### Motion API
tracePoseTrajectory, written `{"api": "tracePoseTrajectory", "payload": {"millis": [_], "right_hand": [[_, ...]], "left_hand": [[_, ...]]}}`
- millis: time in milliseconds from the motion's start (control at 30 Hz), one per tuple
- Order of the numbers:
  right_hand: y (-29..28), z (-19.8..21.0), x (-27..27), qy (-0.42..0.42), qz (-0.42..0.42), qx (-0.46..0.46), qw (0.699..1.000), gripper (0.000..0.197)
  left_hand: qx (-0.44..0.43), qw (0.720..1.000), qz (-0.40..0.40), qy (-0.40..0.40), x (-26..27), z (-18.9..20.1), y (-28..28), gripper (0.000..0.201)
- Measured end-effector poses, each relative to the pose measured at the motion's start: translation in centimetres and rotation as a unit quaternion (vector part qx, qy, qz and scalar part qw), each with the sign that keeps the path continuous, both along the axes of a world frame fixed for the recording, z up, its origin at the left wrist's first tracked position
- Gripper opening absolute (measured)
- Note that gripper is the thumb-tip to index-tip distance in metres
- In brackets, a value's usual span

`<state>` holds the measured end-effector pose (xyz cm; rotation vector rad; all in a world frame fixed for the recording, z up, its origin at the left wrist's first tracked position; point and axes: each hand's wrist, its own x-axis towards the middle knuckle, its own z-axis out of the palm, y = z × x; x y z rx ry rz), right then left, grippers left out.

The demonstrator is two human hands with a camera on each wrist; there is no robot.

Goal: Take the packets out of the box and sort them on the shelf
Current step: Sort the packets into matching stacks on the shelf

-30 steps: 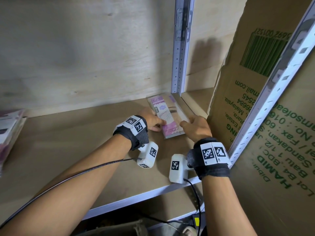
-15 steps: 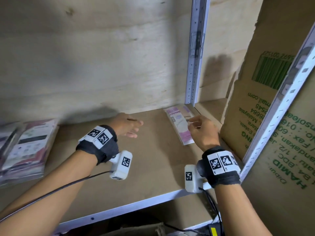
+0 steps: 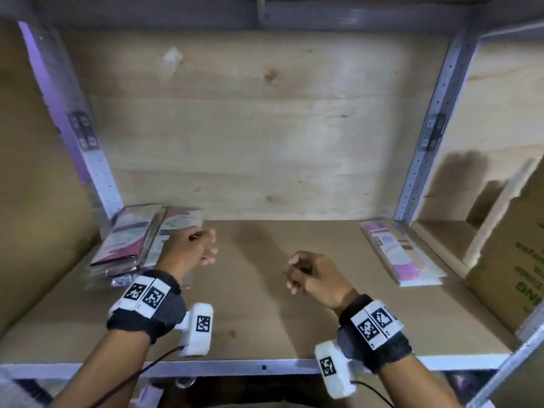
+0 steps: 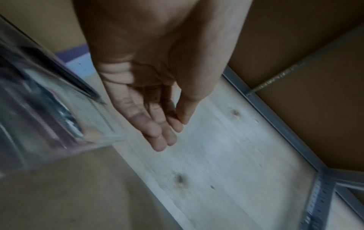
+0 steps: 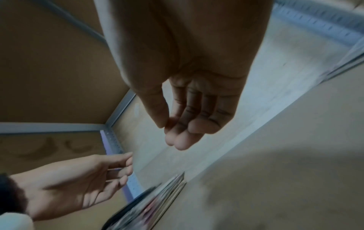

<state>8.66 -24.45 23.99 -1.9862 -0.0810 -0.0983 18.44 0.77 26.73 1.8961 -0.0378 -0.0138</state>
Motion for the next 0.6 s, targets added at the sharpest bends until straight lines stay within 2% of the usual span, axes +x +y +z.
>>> {"api": "tracePoseTrajectory", "payload": {"millis": [200,333,400,500,600], "right_hand": [[7.7,0.7,6.5,0.053,0.034,-0.011,0.998,0.012],[13.0,1.2,11.7,0.069,0.018,-0.028,0.997,0.015],[15.3,1.4,13.9,0.077,0.001,-0.027,0.997,0.023],[17.7,0.9,16.7,0.107,-0.021,-0.077,0.991,0.045],[19.1,-0.5,18.0,0.133,-0.025,-0.108,0.985,0.052]], "left_hand": [[-0.008,0.999,0.031,-0.016,1.3,0.0,6.1,0.016],[-0.004,0.998,0.054,-0.024,1.8,-0.2,9.4,0.019],[-0.009,0.998,0.063,-0.016,2.1,-0.4,10.2,0.019],[-0.018,0.997,0.072,-0.004,2.5,-0.4,10.8,0.016],[-0.021,0.997,0.073,-0.004,2.6,-0.5,11.2,0.017]]}}
